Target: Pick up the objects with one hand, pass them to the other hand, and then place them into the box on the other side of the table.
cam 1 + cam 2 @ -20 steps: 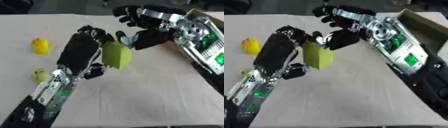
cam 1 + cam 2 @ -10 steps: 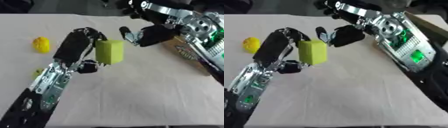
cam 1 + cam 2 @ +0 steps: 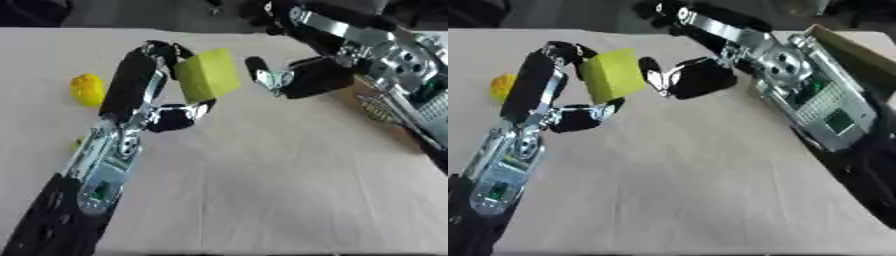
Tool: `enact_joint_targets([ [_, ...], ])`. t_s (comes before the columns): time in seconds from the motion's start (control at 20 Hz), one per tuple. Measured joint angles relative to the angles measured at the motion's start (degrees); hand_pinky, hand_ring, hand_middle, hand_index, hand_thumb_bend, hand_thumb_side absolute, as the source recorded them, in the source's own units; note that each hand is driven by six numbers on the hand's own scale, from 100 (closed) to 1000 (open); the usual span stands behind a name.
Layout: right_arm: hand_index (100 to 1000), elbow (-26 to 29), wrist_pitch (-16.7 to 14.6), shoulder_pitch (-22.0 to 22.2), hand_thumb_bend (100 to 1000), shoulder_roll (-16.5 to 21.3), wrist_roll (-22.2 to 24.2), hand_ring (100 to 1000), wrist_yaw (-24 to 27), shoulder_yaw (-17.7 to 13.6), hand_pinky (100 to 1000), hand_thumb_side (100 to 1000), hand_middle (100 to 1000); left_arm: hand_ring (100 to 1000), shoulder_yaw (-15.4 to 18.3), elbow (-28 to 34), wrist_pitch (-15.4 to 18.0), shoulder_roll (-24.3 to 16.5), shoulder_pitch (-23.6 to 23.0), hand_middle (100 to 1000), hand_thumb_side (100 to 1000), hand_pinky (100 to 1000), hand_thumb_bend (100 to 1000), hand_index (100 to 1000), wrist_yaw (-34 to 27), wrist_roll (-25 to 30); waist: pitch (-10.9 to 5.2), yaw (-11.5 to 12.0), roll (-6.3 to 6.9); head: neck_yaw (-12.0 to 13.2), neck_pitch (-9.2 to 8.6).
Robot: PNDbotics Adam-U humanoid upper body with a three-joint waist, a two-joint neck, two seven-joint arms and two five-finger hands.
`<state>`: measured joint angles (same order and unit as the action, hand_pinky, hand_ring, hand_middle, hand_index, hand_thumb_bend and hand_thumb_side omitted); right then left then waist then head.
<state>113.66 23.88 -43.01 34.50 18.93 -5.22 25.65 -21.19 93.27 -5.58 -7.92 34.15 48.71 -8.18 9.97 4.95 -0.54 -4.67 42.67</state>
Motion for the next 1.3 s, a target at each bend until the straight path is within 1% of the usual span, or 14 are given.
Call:
enact_joint_targets([
  [0.1, 1000, 0.0, -1.7, 0.0, 100, 0.0, 0.0, 1000, -1.6, 0.0, 1000, 195, 957, 503, 0.0, 0.0, -0.4, 0.0, 0.0, 306, 130, 711, 100, 361, -1.6, -0.8, 0.00, 0.1, 0.02, 0.1, -0.01],
  [0.2, 1000, 0.0, -3.3, 0.2, 100, -0.1, -0.2, 1000, -3.2, 0.1, 1000, 199, 954, 492, 0.1, -0.1, -1.2, 0.1, 0.0, 303, 113, 669, 101, 357, -3.4, -0.7, 0.00, 0.3, 0.10, 0.2, -0.02],
  [0.45, 1000, 0.0, -7.1, 0.7, 100, -0.5, -0.7, 1000, -6.9, 0.2, 1000, 200, 952, 482, 0.6, 0.4, -4.3, 0.1, 0.2, 308, 116, 582, 102, 361, -7.4, 1.0, 0.00, 0.7, 0.14, 0.3, -0.07],
  [0.5, 1000, 0.0, -7.5, 0.7, 100, -0.5, -0.8, 1000, -7.5, 0.2, 1000, 200, 952, 482, 0.6, 0.7, -4.8, 0.1, 0.3, 308, 116, 582, 102, 361, -8.2, 1.5, 0.01, 0.8, 0.15, 0.3, -0.07],
  [0.55, 1000, 0.0, -7.8, 0.8, 100, -0.5, -0.8, 1000, -7.9, 0.2, 1000, 198, 953, 478, 0.6, 0.9, -5.2, 0.1, 0.3, 308, 115, 565, 103, 361, -9.1, 2.0, 0.02, 0.8, 0.15, 0.3, -0.07],
  [0.6, 1000, 0.0, -8.0, 0.9, 100, -0.6, -0.8, 1000, -8.2, 0.2, 1000, 198, 953, 472, 0.5, 1.1, -5.5, 0.0, 0.4, 307, 118, 521, 104, 360, -10.0, 2.4, 0.04, 0.8, 0.16, 0.2, -0.07],
  [0.65, 1000, 0.0, -8.2, 1.0, 100, -0.6, -0.8, 1000, -8.4, 0.2, 1000, 198, 953, 470, 0.5, 1.2, -5.7, -0.1, 0.5, 307, 121, 511, 104, 361, -10.9, 2.9, 0.08, 0.8, 0.18, 0.2, -0.08],
  [1.0, 1000, 0.0, -8.3, 1.2, 100, -1.0, -0.5, 1000, -9.2, 0.3, 1000, 203, 953, 470, 0.6, 0.7, -6.3, -1.0, 0.5, 309, 109, 499, 122, 363, -17.2, 6.4, 0.27, 1.0, 0.55, -0.3, -0.54],
  [1.1, 1000, 0.0, -8.5, 1.2, 100, -1.0, -0.4, 1000, -9.4, 0.5, 1000, 208, 951, 469, 0.9, 0.6, -6.5, -1.4, 0.6, 308, 109, 486, 110, 363, -19.1, 6.6, 0.28, 1.1, 0.55, -0.5, -0.62],
  [1.3, 1000, 0.0, -9.6, 1.2, 100, -1.1, 0.3, 1000, -9.6, 0.6, 1000, 204, 950, 467, 0.9, 0.7, -5.7, -1.7, 0.6, 305, 100, 505, 100, 364, -22.7, 5.8, 0.35, 1.1, 0.49, -0.8, -1.09],
])
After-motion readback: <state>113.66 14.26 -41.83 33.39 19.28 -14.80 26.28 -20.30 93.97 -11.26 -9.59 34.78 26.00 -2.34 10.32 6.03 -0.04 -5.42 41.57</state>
